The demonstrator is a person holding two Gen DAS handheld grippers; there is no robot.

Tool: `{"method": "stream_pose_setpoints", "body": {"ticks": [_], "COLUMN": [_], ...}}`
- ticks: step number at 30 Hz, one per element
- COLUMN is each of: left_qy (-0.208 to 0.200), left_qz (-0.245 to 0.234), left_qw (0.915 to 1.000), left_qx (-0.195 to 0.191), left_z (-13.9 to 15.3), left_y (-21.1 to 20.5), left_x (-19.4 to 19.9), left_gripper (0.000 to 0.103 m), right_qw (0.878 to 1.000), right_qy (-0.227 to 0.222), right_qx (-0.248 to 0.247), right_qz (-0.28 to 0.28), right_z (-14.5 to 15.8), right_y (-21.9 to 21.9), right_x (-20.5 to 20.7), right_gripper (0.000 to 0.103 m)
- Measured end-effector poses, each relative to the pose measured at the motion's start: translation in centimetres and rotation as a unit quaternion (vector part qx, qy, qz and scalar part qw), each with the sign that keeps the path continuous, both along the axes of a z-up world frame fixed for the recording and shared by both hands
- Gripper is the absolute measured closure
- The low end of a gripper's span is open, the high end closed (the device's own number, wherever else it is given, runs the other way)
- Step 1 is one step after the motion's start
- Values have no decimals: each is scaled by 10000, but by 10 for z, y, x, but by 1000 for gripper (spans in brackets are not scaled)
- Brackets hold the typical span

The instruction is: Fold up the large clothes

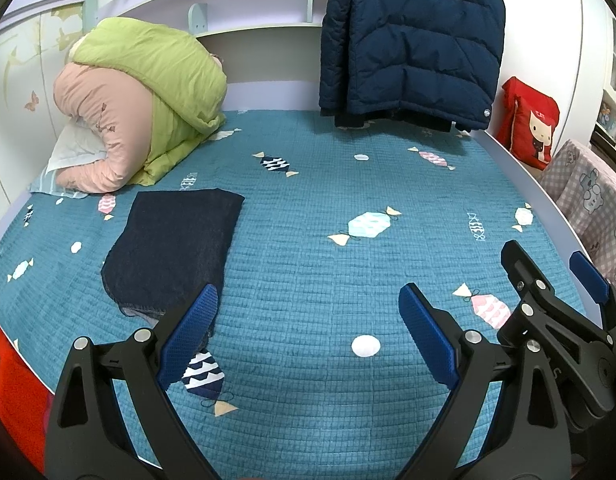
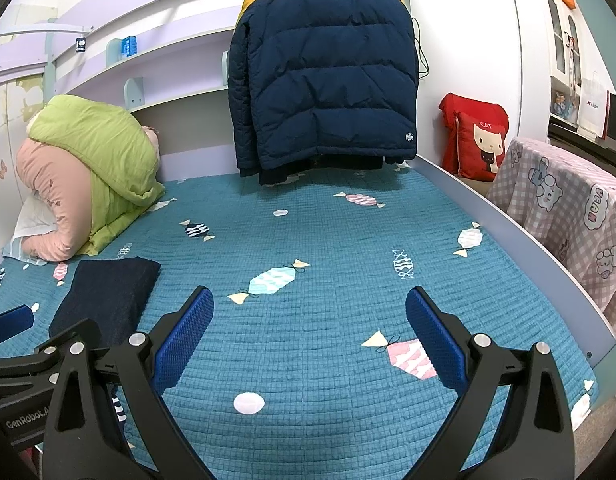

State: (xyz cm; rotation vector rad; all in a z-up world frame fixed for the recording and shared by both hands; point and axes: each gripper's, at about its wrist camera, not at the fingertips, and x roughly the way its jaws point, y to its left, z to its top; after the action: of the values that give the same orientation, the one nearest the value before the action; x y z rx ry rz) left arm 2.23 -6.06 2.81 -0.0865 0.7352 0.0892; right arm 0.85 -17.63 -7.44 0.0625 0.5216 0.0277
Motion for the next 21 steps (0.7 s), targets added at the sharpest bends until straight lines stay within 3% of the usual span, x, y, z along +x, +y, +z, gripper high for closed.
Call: {"method": "stream_pose_setpoints", "body": {"ticks": [21], "left_qy": [49], "left_qz": [12], "left_qw": [10000], "left_qx": [42], "left_z": [-5], "left_y": [3], "left_x": [-5], "left_gripper": [11], "right_qw": [10000], "right_qy": [31], "right_qx": [-26], "right_qz": [54], "right_z": [0], "right_y": [-1], "right_x": [2], "right_gripper": [9]}}
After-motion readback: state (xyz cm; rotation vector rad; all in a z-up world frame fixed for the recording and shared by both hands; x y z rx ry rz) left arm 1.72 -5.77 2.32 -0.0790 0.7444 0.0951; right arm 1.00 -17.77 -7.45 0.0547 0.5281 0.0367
